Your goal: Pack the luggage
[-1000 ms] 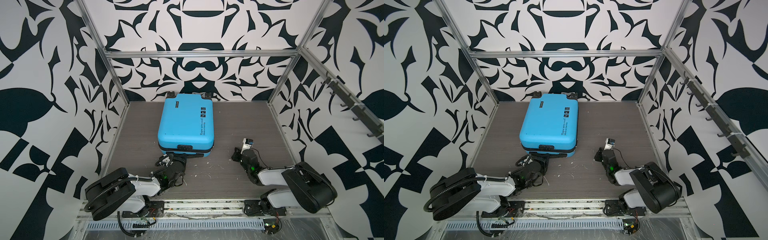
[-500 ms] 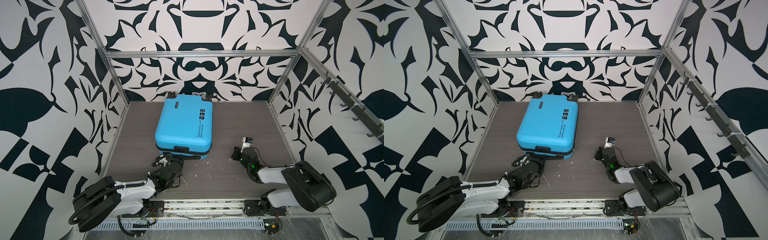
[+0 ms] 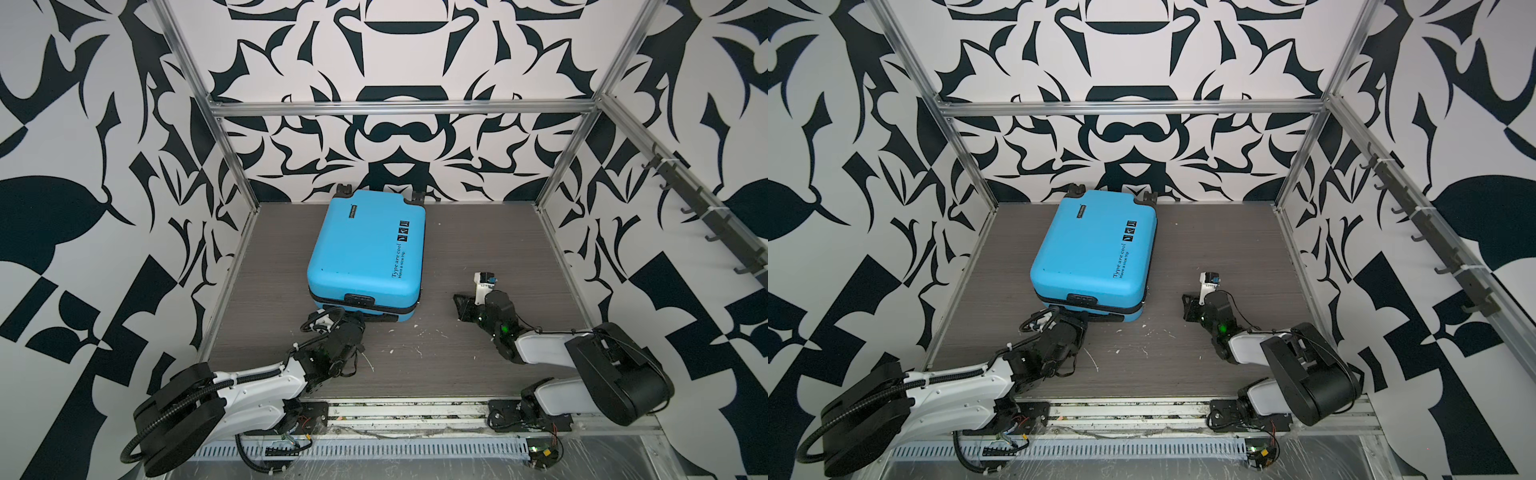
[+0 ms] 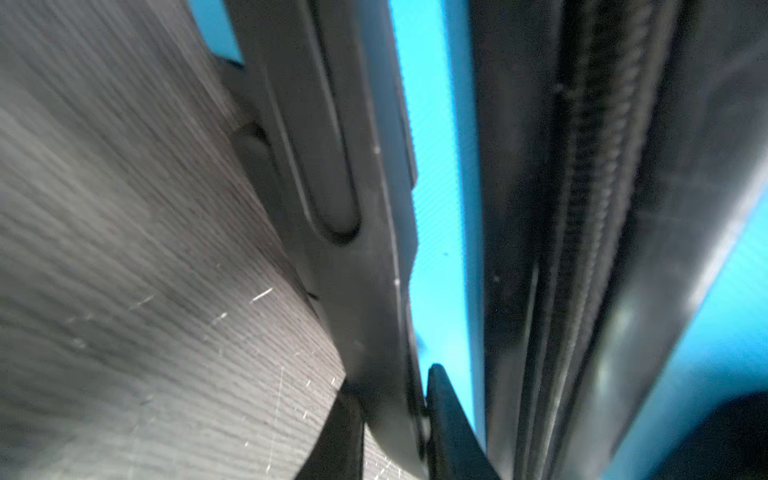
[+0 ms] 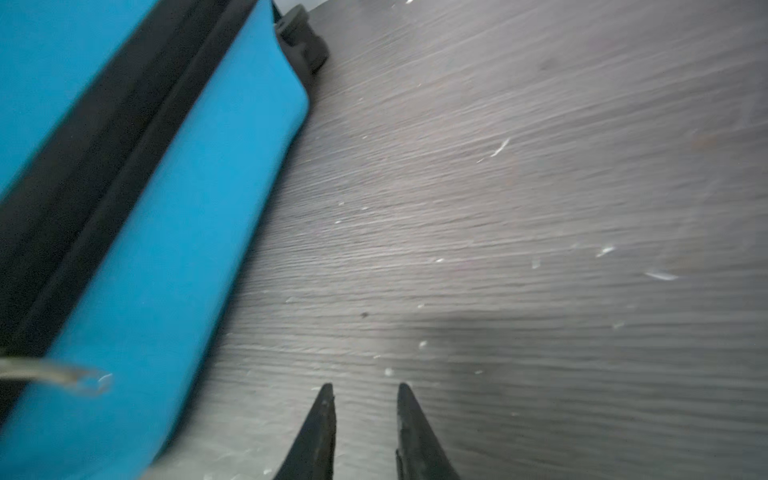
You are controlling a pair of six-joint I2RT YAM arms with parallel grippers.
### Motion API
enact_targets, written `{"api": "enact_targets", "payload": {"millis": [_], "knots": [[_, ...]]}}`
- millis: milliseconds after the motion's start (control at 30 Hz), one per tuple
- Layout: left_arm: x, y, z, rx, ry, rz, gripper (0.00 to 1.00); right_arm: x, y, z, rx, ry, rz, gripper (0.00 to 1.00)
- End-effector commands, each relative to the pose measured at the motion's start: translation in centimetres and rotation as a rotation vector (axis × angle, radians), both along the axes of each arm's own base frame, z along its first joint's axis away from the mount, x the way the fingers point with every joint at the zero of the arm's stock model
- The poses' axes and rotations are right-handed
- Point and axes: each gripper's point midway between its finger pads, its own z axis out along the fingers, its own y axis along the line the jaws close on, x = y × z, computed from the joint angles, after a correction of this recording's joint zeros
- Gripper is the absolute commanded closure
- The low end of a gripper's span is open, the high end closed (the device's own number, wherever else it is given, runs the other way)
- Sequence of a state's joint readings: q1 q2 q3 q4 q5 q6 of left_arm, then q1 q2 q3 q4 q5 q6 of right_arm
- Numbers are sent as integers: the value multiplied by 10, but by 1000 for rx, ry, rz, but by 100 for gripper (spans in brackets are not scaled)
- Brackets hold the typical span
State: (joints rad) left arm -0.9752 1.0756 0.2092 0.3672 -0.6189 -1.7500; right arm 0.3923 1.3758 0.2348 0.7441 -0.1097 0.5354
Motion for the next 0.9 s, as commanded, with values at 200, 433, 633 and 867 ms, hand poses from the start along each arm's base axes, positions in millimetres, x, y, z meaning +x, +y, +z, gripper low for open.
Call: {"api": "enact_targets", "payload": {"millis": [200, 433, 633, 867], "knots": [[-3, 7, -14, 226, -8, -75, 100, -40, 76, 56, 163, -195, 460, 66], [-4, 11, -11, 222, -14, -64, 100, -62, 99, 56, 191, -282, 606, 65], [-6, 19, -15, 221, -9, -52, 100, -62, 109, 56, 208, -311, 664, 62], [-6, 21, -13, 215, -10, -49, 100, -49, 113, 62, 194, -364, 651, 59]]}}
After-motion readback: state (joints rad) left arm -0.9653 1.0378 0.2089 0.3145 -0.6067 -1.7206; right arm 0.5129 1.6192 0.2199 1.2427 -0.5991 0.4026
